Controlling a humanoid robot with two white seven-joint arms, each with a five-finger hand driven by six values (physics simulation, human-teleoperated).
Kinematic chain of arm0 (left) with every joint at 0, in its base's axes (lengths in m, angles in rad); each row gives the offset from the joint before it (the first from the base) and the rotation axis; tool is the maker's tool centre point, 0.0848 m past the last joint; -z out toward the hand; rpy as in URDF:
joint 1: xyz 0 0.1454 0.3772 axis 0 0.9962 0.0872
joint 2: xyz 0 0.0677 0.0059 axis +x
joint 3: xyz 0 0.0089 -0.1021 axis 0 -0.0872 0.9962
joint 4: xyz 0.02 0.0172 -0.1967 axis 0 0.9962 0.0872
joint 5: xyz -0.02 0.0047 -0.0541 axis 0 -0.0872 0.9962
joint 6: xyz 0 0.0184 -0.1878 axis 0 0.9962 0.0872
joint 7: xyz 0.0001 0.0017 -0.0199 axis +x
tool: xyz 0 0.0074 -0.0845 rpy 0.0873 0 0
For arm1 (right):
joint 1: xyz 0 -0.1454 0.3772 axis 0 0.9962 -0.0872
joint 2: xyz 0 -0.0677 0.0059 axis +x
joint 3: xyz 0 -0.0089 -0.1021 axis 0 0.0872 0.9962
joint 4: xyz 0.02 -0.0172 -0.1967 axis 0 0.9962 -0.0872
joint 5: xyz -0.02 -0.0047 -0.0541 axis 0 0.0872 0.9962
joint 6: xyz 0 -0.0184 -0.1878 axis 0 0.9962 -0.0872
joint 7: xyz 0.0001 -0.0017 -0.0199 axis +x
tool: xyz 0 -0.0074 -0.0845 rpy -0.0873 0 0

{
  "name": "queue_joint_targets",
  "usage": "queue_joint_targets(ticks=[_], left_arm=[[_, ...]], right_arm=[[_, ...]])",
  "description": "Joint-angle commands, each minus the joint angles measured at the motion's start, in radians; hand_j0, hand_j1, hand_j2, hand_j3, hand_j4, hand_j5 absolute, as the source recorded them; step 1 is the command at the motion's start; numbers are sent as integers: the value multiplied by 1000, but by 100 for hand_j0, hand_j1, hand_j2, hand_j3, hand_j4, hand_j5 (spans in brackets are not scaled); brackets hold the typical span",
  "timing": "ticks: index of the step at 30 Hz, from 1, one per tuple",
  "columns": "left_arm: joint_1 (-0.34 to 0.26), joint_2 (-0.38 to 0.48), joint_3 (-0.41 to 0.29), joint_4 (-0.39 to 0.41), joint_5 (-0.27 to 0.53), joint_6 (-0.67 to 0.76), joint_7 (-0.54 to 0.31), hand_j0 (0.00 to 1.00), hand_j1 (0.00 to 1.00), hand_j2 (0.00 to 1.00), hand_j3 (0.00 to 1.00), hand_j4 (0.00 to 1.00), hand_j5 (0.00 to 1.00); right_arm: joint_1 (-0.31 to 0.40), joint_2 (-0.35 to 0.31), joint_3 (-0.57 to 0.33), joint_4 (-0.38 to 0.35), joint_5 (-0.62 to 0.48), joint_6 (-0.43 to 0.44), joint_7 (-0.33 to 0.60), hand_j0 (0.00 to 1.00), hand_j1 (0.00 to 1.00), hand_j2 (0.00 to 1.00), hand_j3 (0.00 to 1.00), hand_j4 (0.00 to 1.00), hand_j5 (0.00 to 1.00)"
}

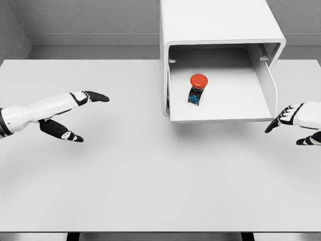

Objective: Slide open multi-storey tabletop storage cabinets and put open load switch and slide close multi-storey tabletop storage cabinets

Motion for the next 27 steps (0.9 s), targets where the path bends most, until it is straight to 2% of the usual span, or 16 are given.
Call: queue_joint_targets(ticks=[1,27], left_arm=[[0,3,0,1,8,2,0,100,100,100,100,100,100],[0,3,0,3,8,2,0,100,100,100,100,100,100]], right_arm=[[0,3,-1,0,-6,1,0,77,77,77,77,77,77],[-21,32,-4,8,-21,1,-2,76,76,76,76,76,76]])
